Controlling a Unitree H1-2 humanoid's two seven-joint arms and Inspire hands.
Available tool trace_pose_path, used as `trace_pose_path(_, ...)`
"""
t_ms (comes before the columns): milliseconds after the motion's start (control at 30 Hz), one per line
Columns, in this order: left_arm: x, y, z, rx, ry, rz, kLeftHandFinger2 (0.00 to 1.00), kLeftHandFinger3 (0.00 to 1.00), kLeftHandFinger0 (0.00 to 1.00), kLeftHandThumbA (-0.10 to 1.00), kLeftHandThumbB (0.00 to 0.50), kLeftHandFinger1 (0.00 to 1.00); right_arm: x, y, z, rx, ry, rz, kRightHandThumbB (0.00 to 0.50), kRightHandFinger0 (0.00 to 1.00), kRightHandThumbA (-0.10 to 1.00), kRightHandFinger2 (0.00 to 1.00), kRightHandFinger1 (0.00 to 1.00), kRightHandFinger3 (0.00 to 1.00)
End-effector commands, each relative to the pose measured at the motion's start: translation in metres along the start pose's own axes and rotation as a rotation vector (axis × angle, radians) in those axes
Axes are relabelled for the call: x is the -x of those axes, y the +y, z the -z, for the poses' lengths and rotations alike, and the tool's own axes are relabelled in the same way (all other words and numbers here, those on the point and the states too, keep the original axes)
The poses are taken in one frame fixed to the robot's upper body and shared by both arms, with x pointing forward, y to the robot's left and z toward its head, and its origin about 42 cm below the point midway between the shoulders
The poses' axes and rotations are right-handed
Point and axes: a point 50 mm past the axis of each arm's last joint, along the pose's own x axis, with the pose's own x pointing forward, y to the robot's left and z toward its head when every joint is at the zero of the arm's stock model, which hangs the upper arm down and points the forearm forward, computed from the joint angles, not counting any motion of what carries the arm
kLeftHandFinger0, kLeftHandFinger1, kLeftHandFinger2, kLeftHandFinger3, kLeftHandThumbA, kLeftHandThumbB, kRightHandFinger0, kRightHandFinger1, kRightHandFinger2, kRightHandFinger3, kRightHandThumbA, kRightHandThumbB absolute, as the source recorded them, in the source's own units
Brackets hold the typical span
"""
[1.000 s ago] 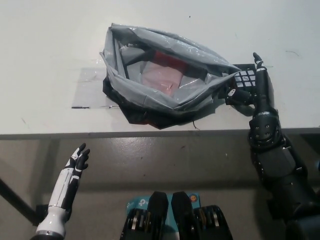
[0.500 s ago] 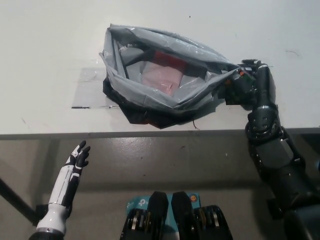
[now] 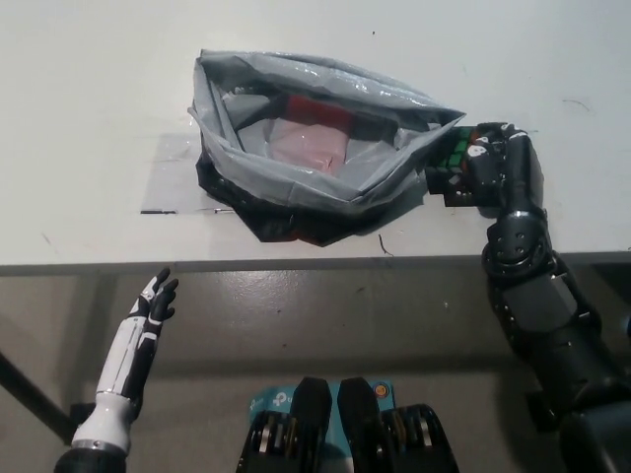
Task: Use the right hand to pick up a rubix's cube and place it into a plastic bag and lift the bag
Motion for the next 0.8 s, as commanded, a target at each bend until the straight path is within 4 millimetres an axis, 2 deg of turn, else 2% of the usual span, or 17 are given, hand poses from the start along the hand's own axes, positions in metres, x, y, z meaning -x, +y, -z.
trace_pose_path(0,-0.006,0.004,-0.01,0.001,-0.06,-0.004,1.0,1.0,1.0,1.0,0.122,1.0,-0.009,-0.005,-0.025,-0.083,-0.063,0.039,0.243,0.0,-0.1,0.83,0.36,0.79)
trace_pose_path(67,-0.006,0.004,-0.011,0.0,-0.06,-0.004,1.0,1.0,1.0,1.0,0.123,1.0,-0.008,-0.005,-0.026,-0.08,-0.087,0.06,0.243,0.0,-0.1,0.83,0.34,0.81)
trace_pose_path(233,-0.008,0.004,-0.011,-0.004,-0.065,-0.005,1.0,1.0,1.0,1.0,0.117,1.0,-0.007,-0.005,-0.03,-0.085,-0.122,0.083,0.217,0.0,-0.1,0.86,0.39,0.86)
trace_pose_path(400,-0.008,0.003,-0.011,0.002,-0.059,-0.003,1.0,1.0,1.0,1.0,0.12,1.0,-0.006,-0.004,-0.034,-0.093,-0.15,0.092,0.207,0.0,-0.1,0.84,0.42,0.83)
trace_pose_path(500,-0.008,0.003,-0.011,0.003,-0.062,-0.005,1.0,1.0,1.0,1.0,0.111,1.0,-0.005,-0.005,-0.039,-0.1,-0.184,0.116,0.208,0.0,-0.1,0.81,0.41,0.82)
trace_pose_path(633,-0.009,0.004,-0.01,0.001,-0.065,-0.003,1.0,1.0,1.0,1.0,0.126,1.0,-0.004,-0.011,-0.048,-0.179,-0.226,0.16,0.198,0.0,-0.1,0.76,0.37,0.78)
trace_pose_path(767,-0.009,0.004,-0.011,0.007,-0.063,0.002,1.0,1.0,1.0,1.0,0.124,1.0,-0.004,-0.017,-0.053,-0.193,-0.251,0.187,0.189,0.0,-0.1,0.77,0.37,0.79)
